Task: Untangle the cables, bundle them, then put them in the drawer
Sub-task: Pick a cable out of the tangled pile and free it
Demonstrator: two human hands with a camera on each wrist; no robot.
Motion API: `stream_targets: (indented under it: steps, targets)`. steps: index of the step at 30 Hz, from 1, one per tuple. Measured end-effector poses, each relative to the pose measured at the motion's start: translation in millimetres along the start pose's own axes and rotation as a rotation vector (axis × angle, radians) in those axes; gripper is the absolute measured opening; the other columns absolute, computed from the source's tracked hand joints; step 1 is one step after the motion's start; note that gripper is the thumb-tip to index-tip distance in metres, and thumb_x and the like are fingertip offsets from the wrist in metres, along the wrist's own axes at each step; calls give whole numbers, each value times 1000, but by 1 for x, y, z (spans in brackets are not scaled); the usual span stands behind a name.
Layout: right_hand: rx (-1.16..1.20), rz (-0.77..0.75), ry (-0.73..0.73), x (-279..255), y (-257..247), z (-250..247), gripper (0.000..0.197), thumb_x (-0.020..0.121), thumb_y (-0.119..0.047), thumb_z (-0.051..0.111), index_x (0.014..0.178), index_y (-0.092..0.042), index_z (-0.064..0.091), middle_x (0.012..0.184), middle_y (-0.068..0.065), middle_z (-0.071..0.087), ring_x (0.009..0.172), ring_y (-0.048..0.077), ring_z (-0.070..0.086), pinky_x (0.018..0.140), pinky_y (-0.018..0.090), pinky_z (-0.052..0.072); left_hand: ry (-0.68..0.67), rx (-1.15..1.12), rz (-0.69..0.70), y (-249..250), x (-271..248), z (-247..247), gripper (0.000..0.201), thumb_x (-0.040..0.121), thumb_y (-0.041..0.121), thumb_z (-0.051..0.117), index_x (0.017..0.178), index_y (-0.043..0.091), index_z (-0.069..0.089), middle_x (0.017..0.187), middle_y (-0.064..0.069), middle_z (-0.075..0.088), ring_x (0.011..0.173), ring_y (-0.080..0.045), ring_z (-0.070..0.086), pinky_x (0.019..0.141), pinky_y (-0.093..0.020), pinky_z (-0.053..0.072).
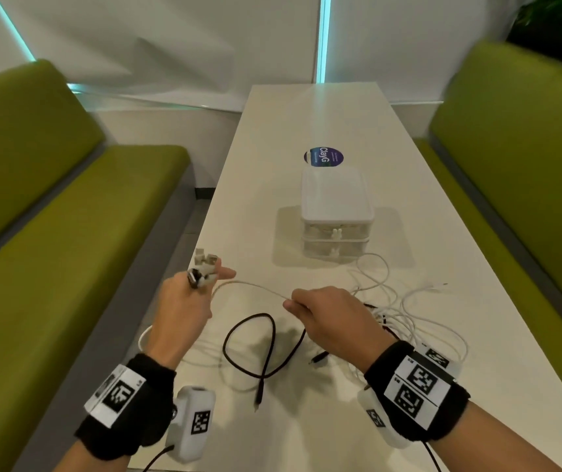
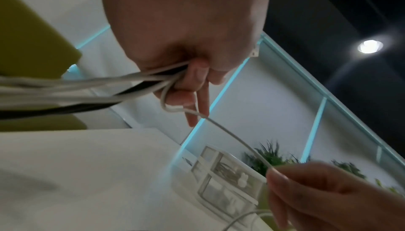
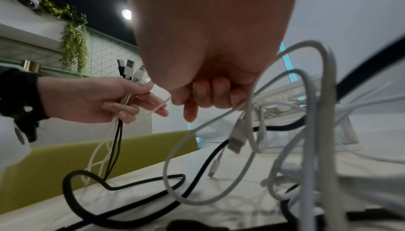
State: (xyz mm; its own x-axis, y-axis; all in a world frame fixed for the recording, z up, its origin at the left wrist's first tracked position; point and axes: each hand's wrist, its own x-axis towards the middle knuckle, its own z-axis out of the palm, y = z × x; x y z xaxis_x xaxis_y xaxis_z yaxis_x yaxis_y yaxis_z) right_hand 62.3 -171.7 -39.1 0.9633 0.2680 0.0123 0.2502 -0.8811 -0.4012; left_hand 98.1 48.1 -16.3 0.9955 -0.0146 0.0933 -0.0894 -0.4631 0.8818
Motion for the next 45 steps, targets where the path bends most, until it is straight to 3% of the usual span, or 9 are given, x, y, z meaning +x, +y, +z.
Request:
stream_targets:
  steps: [4,12,23,28,30,33,37,43,45]
  targets:
    - [-79,24,-13,4,-4,-5,37,103,-49,29,80,-22,39,62,-1,42,67,29,49,56,35,33,-151,125,308,7,-9,25,61,80,-20,47,115,25,69,118,12,68,115,-5,61,95,-28,52]
    - [-169,78,-92,5,-10,-15,28,101,-35,42,102,-13,59,84,10,54,76,29,51,63,33,36,-342,607,281,31,-8,53,35,93,7,44,63,22,33,70,7,38,71,-23,49,63,-30,32]
    - [46,46,23,10,-12,-14,50,98,-55,38,76,-12,51,63,3,53,64,24,52,56,35,38,-245,502,207,23,0,29,11,86,1,51,88,9,58,88,-4,67,81,-27,62,72,-47,52]
    - [133,33,68,7,-1,-9,40,102,-44,39,72,-17,44,81,2,66,76,24,59,70,42,49,-144,232,175,27,-1,15,31,93,-5,50,77,18,65,99,13,67,107,-5,60,93,-11,44]
    - [144,25,102,6,0,-9,37,102,-40,41,75,-16,46,81,1,64,76,24,59,71,42,49,-109,124,110,32,-2,11,37,96,-1,49,71,22,64,99,18,64,107,-2,58,92,-19,45]
    - [93,27,106,4,0,-11,30,103,-35,40,78,-19,43,78,-2,54,73,21,53,67,38,45,-17,-82,23,33,1,8,35,99,6,47,70,18,63,107,-6,68,103,-45,55,77,-48,49]
    - [54,97,116,-1,9,-13,28,102,-37,42,85,-18,54,76,-3,61,75,23,57,70,37,43,82,-183,-39,34,7,-4,31,100,23,51,74,14,64,115,-39,52,61,-47,47,40,-19,28]
    - [-108,123,33,-5,16,-19,24,97,-30,47,82,-17,60,86,-3,62,88,20,52,85,39,41,195,-318,-136,18,15,-17,26,100,30,51,82,20,66,52,13,56,51,-17,29,40,-22,27]
    - [-50,158,37,-7,24,-19,28,98,-30,47,79,-15,60,79,-2,63,83,21,55,80,36,42,201,-231,-157,14,17,-22,24,101,29,50,91,17,68,61,14,61,52,-21,38,44,-24,35]
